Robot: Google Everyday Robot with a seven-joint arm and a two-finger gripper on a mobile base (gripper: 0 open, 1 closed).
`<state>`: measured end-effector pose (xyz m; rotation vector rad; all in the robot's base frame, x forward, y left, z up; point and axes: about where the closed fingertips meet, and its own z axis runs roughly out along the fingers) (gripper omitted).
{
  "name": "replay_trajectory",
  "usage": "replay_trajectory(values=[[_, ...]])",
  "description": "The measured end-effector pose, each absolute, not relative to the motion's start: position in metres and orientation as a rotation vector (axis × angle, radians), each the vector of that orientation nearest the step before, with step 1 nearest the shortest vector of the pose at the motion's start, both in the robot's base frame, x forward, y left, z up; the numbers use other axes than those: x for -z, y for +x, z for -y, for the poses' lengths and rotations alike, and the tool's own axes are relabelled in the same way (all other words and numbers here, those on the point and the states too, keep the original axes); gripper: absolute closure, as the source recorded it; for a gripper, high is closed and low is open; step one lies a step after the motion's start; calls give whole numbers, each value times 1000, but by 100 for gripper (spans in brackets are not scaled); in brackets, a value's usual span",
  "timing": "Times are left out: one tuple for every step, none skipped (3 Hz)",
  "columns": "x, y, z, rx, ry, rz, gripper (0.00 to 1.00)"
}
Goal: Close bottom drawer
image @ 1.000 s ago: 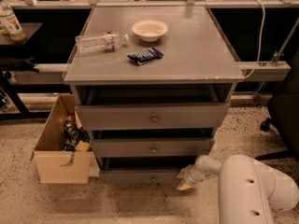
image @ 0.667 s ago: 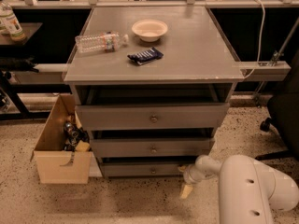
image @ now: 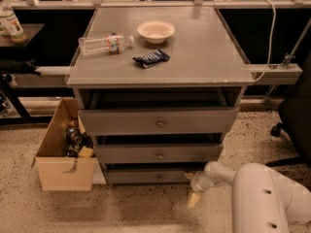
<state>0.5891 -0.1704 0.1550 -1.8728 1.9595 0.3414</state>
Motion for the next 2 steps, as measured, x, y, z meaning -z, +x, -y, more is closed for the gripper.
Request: replay_trajectory(values=[[-169, 563, 156, -432, -1923, -1876, 0], [-192, 533, 134, -564, -1948, -1790, 0]])
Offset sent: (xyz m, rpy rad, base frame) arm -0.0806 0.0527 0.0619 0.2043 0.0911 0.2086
